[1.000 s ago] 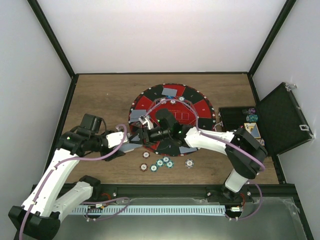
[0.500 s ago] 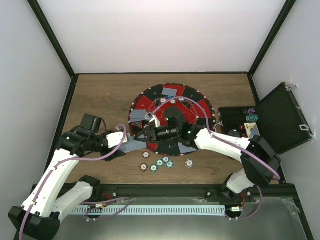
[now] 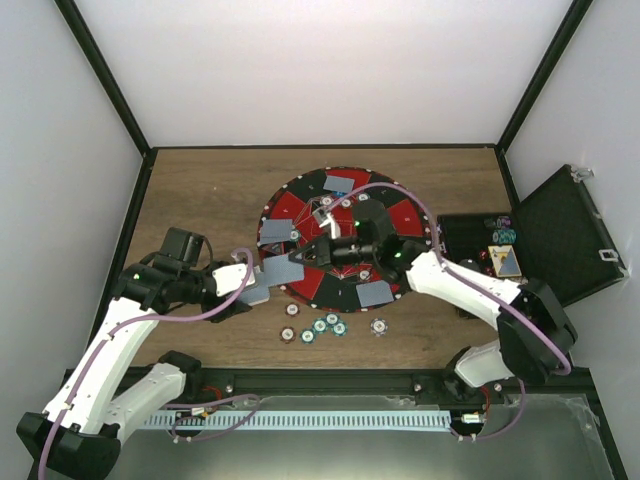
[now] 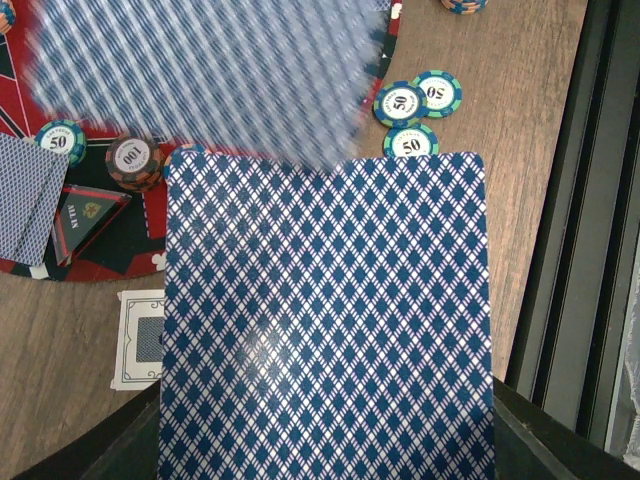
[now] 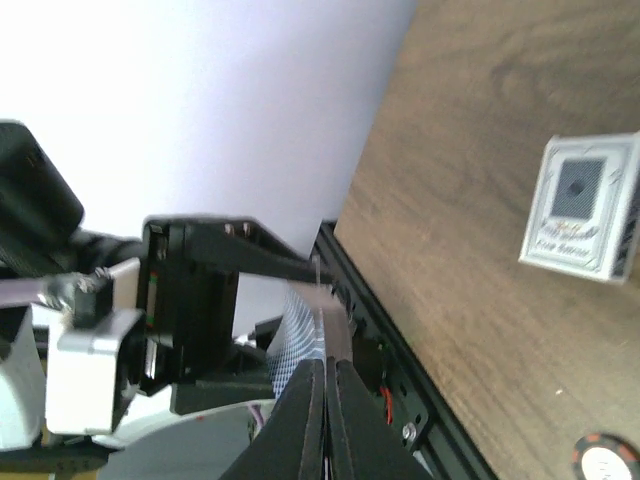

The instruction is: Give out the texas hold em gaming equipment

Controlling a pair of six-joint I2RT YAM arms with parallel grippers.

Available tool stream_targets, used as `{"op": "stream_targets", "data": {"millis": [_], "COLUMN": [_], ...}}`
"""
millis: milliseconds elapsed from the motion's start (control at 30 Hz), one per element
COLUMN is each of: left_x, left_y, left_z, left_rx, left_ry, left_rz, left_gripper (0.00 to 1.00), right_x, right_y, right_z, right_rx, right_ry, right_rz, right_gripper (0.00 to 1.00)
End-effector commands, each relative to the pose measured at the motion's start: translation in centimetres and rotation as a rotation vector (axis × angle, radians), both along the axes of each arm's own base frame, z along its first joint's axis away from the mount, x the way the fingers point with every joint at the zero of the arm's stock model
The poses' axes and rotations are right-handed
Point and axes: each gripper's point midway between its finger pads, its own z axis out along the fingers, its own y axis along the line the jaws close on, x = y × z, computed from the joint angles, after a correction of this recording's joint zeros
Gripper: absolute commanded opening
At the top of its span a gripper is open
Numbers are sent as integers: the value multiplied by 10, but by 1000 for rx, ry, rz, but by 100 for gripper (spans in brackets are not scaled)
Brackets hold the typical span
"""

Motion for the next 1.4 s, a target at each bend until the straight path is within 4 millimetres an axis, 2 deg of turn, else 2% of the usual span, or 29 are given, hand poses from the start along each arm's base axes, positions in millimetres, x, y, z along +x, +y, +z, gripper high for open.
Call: {"op": "stream_targets", "data": {"millis": [0,133,300,467,533,667,700,867,1000,1167,1267,1367], "left_x": [2,2,1,-1,-1,-3,-3,-6,-7,-7,-5,-3], "left_y": [-4,-4,-3,-2,-2,-1,0,2,2,1,1,-1], "left_z": [5,5,7,6,6,7,6,6,7,5,5,7], "left_rx": [-24,-26,-20,-19,-18,-12,-10,-2,0,-6,-11,-19], "left_ry": [-27,-26,-23,-14,-9,-4,-3,8,9,19,22,19], "left_rz": [-15,-16,-13,-9,-4,0,2,7,9,12,18,23], "left_gripper": [9,9,9,9,9,9,9,9,9,9,9,9], "right_x": [31,85,171,256,287,334,345,377,388,389,382,371], "right_y": [-32,-65,-95,-109,-114,-118,-117,-117,-123,-138,-148,-159], "right_z": [17,6,-35,-66,-89,-112,-112,-136,-141,-133,-122,-107], "right_rx": [19,-10,-117,-166,-195,-231,-231,-256,-292,-387,-445,-489], "right_ry": [-30,-35,-16,-6,22,29,15,5,-25,-79,-111,-140], "right_rz": [-61,-153,-273,-353,-386,-437,-451,-513,-557,-592,-605,-632], "right_gripper": [1,1,1,1,1,1,1,1,1,25,48,62]}}
